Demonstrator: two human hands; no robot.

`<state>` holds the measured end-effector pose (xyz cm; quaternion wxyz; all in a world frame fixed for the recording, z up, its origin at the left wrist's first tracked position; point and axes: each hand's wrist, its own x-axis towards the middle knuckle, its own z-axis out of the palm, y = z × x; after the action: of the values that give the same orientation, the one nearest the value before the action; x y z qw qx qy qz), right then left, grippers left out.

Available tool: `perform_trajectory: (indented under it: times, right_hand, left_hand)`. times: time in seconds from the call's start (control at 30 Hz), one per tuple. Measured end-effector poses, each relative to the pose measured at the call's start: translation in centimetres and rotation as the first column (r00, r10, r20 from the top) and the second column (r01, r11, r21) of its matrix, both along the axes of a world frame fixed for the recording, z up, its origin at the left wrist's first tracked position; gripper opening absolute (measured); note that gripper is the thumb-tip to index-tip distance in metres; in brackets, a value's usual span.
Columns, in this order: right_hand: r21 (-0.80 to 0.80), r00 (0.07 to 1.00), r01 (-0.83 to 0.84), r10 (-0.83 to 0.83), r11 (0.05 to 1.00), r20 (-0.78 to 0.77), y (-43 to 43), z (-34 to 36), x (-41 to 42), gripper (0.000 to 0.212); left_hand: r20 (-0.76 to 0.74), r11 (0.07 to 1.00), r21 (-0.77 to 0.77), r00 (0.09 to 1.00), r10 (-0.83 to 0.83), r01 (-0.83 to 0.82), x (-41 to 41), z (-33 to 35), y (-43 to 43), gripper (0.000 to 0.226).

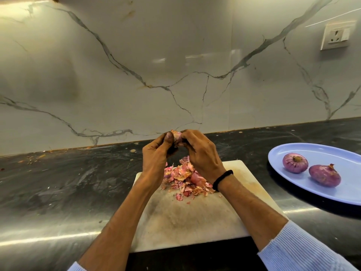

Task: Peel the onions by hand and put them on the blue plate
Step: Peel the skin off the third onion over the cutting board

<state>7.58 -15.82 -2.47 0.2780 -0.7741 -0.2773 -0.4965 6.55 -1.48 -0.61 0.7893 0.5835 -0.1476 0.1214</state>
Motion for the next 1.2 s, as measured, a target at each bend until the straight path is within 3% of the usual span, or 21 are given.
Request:
perform_trajectory:
  times: [0.2,0.4,0.5,0.7,1.0,1.2]
  right_hand:
    - [0.007,0.999,0.016,-0.016,1.000,-0.035,0.07,0.03,-0.07,0.019]
    - [0.111,0.999,0.043,-0.039,0.993,-0.037,0.01,0.22,-0.17,0.014]
    - [0.131,0.996,0.084,-0.080,0.988,-0.039,-0.07,0.27,-0.13,0.024]
    - [0.082,0.992,-0.034,0.044,0.996,-0.116,0.28,0.49,-0.50,0.048]
    - [0.082,0.990,-0.041,0.051,0.996,-0.130,0.18,0.57,-0.61,0.032]
    - [0.087,0.990,-0.041,0.052,0.995,-0.132,0.25,0.55,-0.58,0.031]
  left_hand:
    - [-0.040,1.000,-0.031,0.999,-0.001,0.000,-0.06,0.14,-0.16,0.032]
    - [-0.090,0.997,-0.076,0.996,-0.006,-0.001,-0.12,0.51,-0.04,0.029]
    - [-0.099,0.996,-0.084,0.995,-0.012,0.003,-0.18,0.71,0.01,0.023]
    - [-0.107,0.999,-0.032,0.994,-0.030,0.027,-0.23,0.61,0.27,0.038]
    - [-0.121,0.987,0.158,0.993,0.003,0.017,-0.19,0.31,0.36,0.045]
    - [-0.047,0.992,0.117,0.998,-0.049,0.054,0.07,0.04,0.52,0.032]
